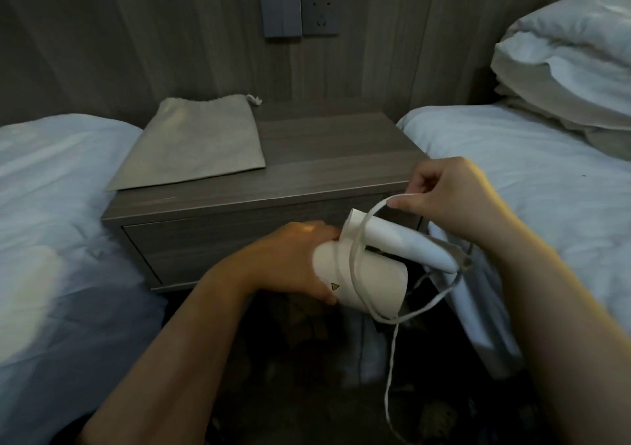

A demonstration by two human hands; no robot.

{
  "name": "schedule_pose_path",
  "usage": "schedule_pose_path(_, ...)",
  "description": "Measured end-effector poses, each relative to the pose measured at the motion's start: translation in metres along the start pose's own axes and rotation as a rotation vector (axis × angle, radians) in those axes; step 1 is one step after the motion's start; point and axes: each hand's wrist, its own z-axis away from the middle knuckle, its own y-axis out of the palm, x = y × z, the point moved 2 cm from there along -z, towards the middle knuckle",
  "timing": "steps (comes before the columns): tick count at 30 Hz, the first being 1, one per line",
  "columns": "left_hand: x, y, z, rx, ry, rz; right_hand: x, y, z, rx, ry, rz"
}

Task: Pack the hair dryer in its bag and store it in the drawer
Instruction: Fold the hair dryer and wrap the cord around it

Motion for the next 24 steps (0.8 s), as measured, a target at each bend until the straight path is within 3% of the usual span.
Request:
schedule_pose_path(7, 0.002, -0.009, 0.005, -0.021, -0.014, 0.202, -0.011, 0.001, 0.000, 0.301, 0.033, -0.185)
schedule_pose_path(13, 0.001, -0.007, 0.006, -0.006, 0.028, 0.256, -0.015, 0.007, 0.004, 0.576, 0.202, -0.225)
schedule_pose_path(20, -0.003, 0.005, 0.001, -0.043, -0.001, 0.279, -0.016, 0.012, 0.001, 0.420, 0.295, -0.165)
schedule_pose_path(24, -0.015, 0.018, -0.003, -0.098, 0.063, 0.103, -0.018, 0.011, 0.001, 0.366, 0.330, -0.138)
